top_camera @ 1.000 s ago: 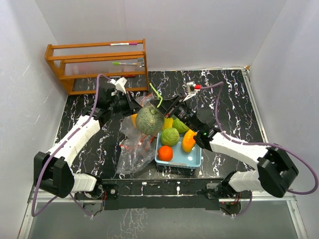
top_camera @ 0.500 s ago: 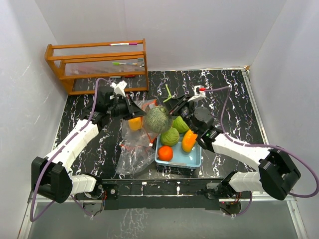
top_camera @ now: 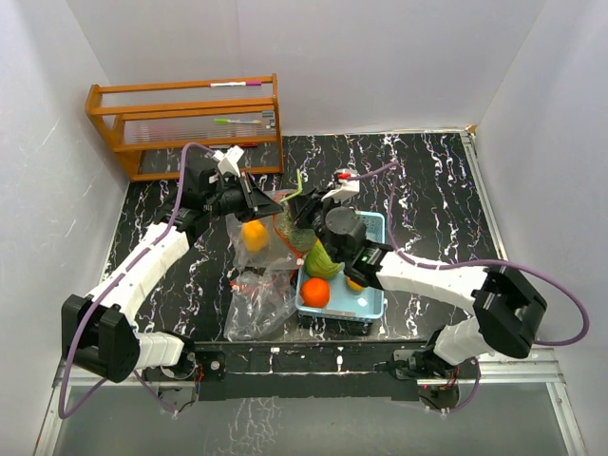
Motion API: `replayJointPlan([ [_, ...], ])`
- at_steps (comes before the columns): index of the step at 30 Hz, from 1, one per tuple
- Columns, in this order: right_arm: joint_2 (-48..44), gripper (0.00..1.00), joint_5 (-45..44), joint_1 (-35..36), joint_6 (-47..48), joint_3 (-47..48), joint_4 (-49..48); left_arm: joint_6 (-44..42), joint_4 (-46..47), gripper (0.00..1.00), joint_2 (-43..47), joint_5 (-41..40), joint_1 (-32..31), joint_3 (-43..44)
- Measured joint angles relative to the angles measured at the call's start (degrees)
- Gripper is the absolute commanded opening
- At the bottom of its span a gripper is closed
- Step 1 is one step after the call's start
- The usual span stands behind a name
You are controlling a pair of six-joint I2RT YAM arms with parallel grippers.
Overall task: Place the food in the zip-top bag and seal the zipper
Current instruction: Place the fake vegetable in the zipper food storage bag.
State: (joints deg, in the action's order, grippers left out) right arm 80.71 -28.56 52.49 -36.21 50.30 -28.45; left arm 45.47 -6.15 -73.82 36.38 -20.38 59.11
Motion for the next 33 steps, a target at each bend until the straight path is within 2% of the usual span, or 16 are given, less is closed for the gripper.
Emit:
replayJointPlan([
  [7,2.01,0.11,-2.82,4.04,1.64,2.34,0.44,0.79,0.72,0.00,0.00,0.22,0.00,0.26],
  [12,1.92,0.21,0.44,4.02,0.39,2.43,-1.27,1.51,1.81,0.00,-0.42,0.22,0.02,0.37],
  [17,1.84,0.26,3.89,4.11,-0.07,2.43,-4.04,3.67,4.33,0.00,-1.25,0.39,0.02,0.46],
  [18,1.73,0.54,4.09,4.13,-0.07,2.43,-4.22,3.91,4.63,0.00,-1.27,0.46,0.02,0.46],
  [19,1.49,0.73,4.11,4.13,0.00,2.38,-4.13,4.04,4.87,0.00,-1.27,0.48,0.02,0.46],
  [20,1.01,0.80,4.09,4.13,-0.15,2.27,-3.91,3.96,4.98,0.00,-1.27,0.37,0.00,0.46],
  [22,-0.72,0.85,4.02,4.20,0.50,2.14,-2.27,3.82,4.90,0.00,-1.27,0.07,0.02,0.46],
  [23,-1.84,0.91,3.91,4.22,0.92,2.10,-1.29,3.61,4.76,0.00,-1.27,-0.04,0.00,0.46],
  [26,-5.18,0.98,3.85,4.37,2.40,2.10,1.88,2.67,4.13,0.00,-1.27,-0.94,0.00,0.46],
  [33,-15.28,1.00,0.79,4.46,4.20,-1.03,9.46,1.29,2.05,0.00,-1.29,-2.58,0.00,1.18],
])
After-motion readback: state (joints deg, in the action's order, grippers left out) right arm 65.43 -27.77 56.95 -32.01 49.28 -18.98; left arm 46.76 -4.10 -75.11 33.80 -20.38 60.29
